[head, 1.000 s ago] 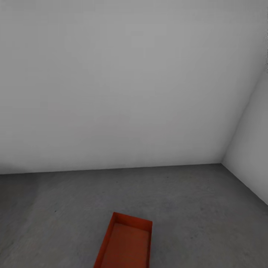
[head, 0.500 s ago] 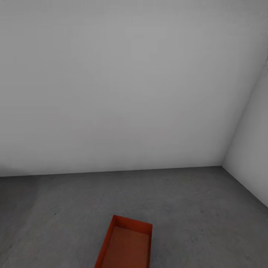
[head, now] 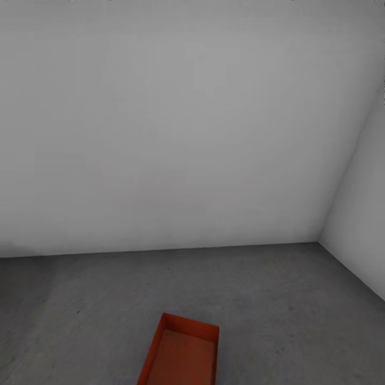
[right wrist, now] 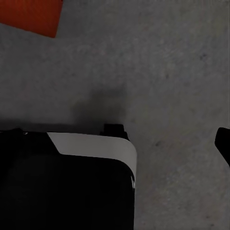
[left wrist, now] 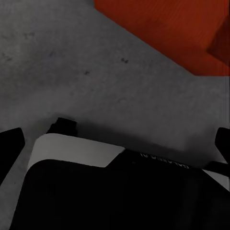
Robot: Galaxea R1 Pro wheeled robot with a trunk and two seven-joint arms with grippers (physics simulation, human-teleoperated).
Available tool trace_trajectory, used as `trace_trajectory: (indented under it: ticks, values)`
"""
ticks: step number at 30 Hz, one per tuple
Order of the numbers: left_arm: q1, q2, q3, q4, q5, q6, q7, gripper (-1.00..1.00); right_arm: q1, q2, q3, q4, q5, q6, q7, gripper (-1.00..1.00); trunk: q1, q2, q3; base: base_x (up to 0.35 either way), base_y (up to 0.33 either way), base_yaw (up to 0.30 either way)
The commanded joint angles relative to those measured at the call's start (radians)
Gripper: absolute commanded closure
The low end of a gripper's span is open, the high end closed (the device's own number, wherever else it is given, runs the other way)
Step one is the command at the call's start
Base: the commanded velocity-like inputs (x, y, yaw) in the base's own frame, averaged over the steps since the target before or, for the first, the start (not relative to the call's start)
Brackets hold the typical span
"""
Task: Move the two storage containers from the living room to the garage. In the garage, place one container on the floor and stack the other container on top of it (either order is fine).
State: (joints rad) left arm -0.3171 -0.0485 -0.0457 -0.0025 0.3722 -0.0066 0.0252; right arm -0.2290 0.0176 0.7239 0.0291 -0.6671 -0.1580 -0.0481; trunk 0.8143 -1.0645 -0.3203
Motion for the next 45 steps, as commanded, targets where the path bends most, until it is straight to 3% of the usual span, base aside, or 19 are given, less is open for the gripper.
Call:
trace_trajectory:
  ticks: [1, 7, 12, 15, 25, 45]
  values:
    - [0.007, 0.012, -0.006, 0.0, 0.007, -0.001, 0.003, -1.0, -0.001, 0.001, 0.007, 0.003, -0.006, -0.005, -0.001, -1.0, 0.0, -0.001, 0.001, 0.0, 0.0, 0.0]
    - [0.025, 0.034, -0.006, 0.0, 0.008, -0.004, 0.004, -1.0, -0.001, -0.001, 0.007, 0.003, -0.006, -0.005, -0.001, -1.0, 0.0, -0.001, 0.01, 0.0, 0.0, 0.0]
    - [0.028, 0.07, -0.006, 0.001, 0.008, -0.004, 0.005, -1.0, -0.001, -0.003, 0.006, 0.003, -0.006, -0.005, -0.001, -1.0, 0.0, -0.001, 0.018, 0.0, 0.0, 0.0]
    - [0.029, 0.075, -0.006, 0.001, 0.008, -0.004, 0.005, -1.0, -0.001, -0.003, 0.006, 0.003, -0.005, -0.005, -0.001, -1.0, 0.0, -0.001, 0.022, 0.0, 0.0, 0.0]
    - [0.029, 0.076, -0.006, 0.001, 0.008, -0.004, 0.005, -1.0, -0.001, -0.003, 0.006, 0.003, -0.005, -0.005, -0.002, -1.0, 0.0, -0.001, 0.037, -0.025, 0.0, 0.0]
    - [0.044, 0.07, -0.006, 0.001, 0.008, -0.006, 0.005, -1.0, -0.001, -0.005, 0.014, 0.002, 0.005, -0.005, -0.004, -1.0, 0.0, -0.001, 0.038, -0.328, 0.072, 0.0]
